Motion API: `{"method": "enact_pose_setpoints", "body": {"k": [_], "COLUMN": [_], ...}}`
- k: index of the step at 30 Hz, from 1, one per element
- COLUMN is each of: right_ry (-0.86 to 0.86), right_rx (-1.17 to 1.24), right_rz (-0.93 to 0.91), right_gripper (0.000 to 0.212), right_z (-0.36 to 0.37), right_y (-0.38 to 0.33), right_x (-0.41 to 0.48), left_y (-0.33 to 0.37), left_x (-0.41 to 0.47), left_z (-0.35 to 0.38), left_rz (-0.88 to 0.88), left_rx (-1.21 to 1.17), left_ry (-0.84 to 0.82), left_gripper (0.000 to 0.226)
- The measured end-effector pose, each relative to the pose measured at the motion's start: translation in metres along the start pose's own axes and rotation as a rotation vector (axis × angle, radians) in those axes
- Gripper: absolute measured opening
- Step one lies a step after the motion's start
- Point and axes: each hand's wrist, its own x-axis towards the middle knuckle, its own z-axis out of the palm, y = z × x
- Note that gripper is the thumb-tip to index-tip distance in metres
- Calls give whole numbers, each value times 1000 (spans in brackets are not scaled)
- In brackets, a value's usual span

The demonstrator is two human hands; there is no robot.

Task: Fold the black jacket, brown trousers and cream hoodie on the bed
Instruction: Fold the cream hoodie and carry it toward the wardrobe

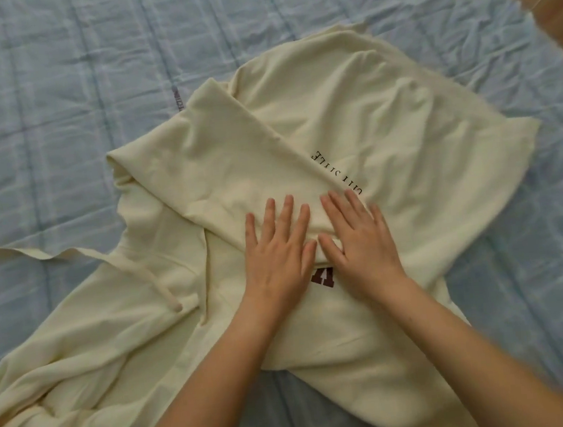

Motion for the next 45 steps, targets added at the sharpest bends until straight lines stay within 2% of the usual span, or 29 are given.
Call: {"method": "enact_pose_setpoints", "body": {"k": [3,7,9,12,14,16,19,23,27,29,31,33,37,41,44,45], "right_ry": [58,17,38,160,246,305,224,87,51,-30,-112,-113,-36,52,15,-13], "right_rx": [11,70,198,357,406,358,274,345,480,475,461,522,737,958,1328,1400], "right_rz": [-27,-31,-19,31,116,223,363,441,549,623,684,702,608,420,289,272], "right_gripper": [68,69,61,47,44,42,50,55,53,47,41,27,32,29,5,17], "right_z": [20,11,0,-7,-8,-8,-4,6,6,6,2,-5,-44,-100,-124,-124], "right_y": [10,7,7,17,34,59,92,107,116,124,127,128,124,95,73,68], "right_x": [-9,-3,-14,-63,-105,-147,-199,-238,-250,-259,-267,-268,-248,-204,-145,-121], "left_y": [-6,-2,2,20,40,65,95,99,93,95,101,108,113,104,84,76], "left_x": [-8,-5,-6,-11,-29,-57,-102,-138,-139,-140,-142,-142,-135,-115,-84,-72], "left_z": [27,21,10,-9,-16,-11,18,62,78,77,70,63,31,-11,-32,-37], "left_rz": [21,10,-13,-44,119,382,667,738,744,748,713,646,283,116,-109,-200], "left_rx": [61,82,92,37,-48,-146,-138,27,20,6,-30,-148,-762,-933,-950,-953], "left_ry": [9,-21,-84,-121,-51,-1,-76,-218,-190,-180,-167,-158,-188,22,233,266], "left_gripper": [58,60,60,59,56,53,52,56,55,53,49,44,33,22,19,18]}}
